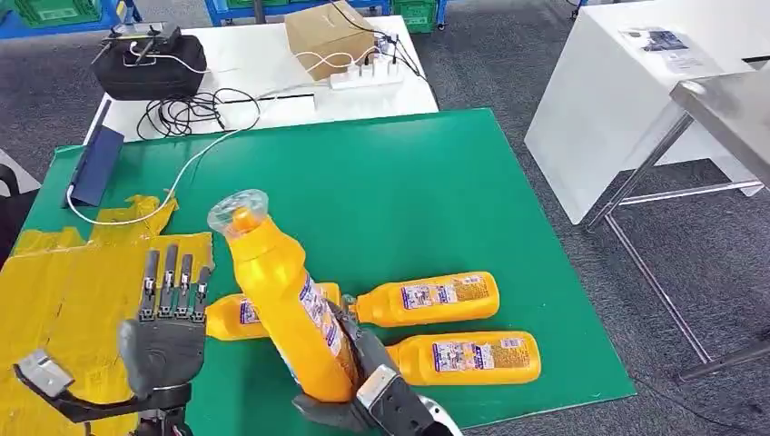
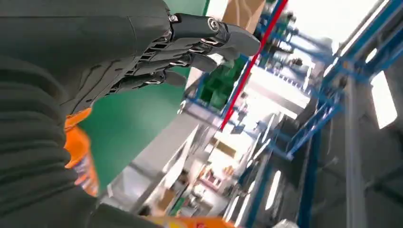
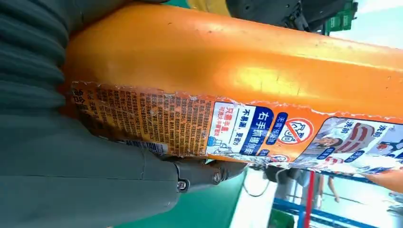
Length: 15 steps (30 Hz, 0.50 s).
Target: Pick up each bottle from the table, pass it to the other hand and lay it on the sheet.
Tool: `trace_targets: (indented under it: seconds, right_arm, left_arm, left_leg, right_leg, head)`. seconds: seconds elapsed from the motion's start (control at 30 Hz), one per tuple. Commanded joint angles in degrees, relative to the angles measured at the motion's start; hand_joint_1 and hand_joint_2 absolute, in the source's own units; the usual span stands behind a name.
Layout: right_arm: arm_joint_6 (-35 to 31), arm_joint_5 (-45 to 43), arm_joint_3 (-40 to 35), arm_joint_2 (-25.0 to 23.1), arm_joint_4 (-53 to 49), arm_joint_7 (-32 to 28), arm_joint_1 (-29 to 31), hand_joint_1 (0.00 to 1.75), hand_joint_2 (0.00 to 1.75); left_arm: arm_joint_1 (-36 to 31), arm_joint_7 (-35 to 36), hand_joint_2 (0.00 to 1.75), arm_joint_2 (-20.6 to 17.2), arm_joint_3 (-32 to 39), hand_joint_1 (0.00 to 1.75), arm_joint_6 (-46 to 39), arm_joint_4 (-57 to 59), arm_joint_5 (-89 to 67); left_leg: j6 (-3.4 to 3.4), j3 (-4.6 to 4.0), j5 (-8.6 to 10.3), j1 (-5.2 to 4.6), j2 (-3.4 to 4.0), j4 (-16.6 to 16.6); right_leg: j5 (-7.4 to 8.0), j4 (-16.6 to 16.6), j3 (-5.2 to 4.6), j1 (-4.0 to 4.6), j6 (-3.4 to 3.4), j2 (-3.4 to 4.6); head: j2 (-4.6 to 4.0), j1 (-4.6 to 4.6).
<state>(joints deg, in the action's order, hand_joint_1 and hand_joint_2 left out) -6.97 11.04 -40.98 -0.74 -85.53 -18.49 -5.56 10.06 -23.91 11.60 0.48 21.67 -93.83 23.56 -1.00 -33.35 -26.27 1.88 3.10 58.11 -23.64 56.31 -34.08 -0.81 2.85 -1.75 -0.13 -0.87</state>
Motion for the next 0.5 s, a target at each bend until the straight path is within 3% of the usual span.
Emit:
trace_targets:
  seconds: [0.03,0.2,0.5]
  right_arm:
    - [3.4,-1.4,-0.7,2.0,3.1,0.5,1.4,1.75,1.75]
    - [6.2,-0.5,-0.3,1.5,3.4,0.7,2.2,1.75,1.75]
    - [6.9,0.1,-0.2,1.7,2.8,1.5,2.2,1.75,1.75]
  left_arm:
    - [-1.5,-5.1,1.75,-5.8,-6.9,0.00,11.0,6.2,-3.4]
    - [-1.4,-9.3,1.75,-6.0,-6.7,0.00,16.3,5.8,-5.7]
    - [-1.3,-9.8,1.75,-5.9,-6.5,0.00,16.4,5.6,-7.2]
  left_leg:
    - [0.17,0.31,-0.01,-0.07,-0.38,-0.2]
    - [0.17,0.29,0.01,-0.04,-0.26,-0.2]
    - [0.18,0.25,-0.01,-0.05,-0.27,-0.1]
  right_leg:
    - [-0.09,-0.1,0.26,-0.08,-0.16,0.05]
    - [-0.02,-0.1,0.23,-0.05,-0.14,0.14]
    - [-0.04,-0.1,0.21,-0.06,-0.12,0.13]
  head:
    - [0.00,-0.02]
    - [0.00,-0.02]
    - [0.00,-0.02]
